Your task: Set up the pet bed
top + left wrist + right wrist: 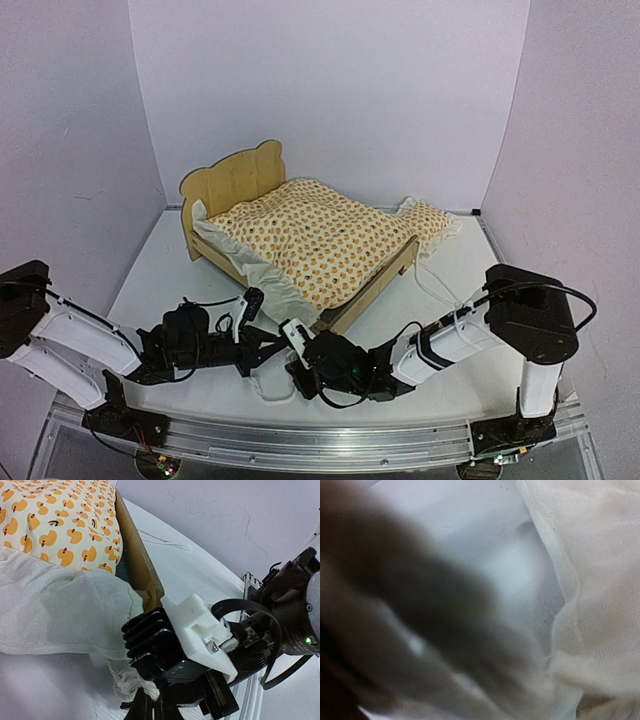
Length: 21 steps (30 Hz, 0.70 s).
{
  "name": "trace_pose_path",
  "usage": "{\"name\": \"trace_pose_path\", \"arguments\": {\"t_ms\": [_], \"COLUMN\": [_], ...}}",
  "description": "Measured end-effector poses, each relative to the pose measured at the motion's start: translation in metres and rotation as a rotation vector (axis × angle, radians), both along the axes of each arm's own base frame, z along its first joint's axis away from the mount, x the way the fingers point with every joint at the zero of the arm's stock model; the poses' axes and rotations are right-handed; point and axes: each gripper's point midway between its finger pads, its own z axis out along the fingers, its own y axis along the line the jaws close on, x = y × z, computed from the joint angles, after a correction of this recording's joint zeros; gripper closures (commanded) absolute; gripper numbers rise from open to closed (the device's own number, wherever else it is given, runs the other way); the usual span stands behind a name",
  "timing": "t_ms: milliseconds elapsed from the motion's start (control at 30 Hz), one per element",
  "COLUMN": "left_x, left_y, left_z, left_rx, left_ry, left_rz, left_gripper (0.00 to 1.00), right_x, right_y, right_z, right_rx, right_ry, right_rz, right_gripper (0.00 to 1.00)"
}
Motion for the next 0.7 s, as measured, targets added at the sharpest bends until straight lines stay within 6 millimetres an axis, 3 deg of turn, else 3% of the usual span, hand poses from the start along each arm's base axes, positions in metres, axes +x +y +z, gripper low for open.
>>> {"name": "trace_pose_path", "arguments": {"t_ms": [133,200,300,433,533,700], "left_x": [-0.003,-0.004,-0.007,-0.005,0.008,0.049], "left_y": [0.000,0.000,0.003,0.007,0.004,0.001], "left_z": [0.009,0.028,0.063,0.092,0.112,0.146], "left_rx": [-0.023,-0.074,-0.164,-0.217,-0.221,-0.157], "left_ry": [-0.007,-0.029,-0.078,-0.142,-0.205,-0.335], "left_rz": [-0.011,-0.015,-0.018,0.000,0.054,0.245], "left_gripper": [1.00,1.00,1.00,1.00,1.00,1.00], "right_x": [-0.003,-0.007,-0.011,-0.011,-0.009,-0.001], "right_y": [-0.014,-0.032,-0.058,-0.081,-0.083,-0.086], "right_z": [-0.011,-0.020,-0.019,-0.008,-0.001,0.005], "right_rx": [0.003,-0.013,-0.028,-0.014,0.005,0.015], "right_ry": [0.014,0.017,0.020,0.010,-0.003,-0.038], "right_rz": [-0.026,-0.039,-0.059,-0.095,-0.114,-0.152], "right_gripper": [1.00,1.00,1.00,1.00,1.00,1.00]}}
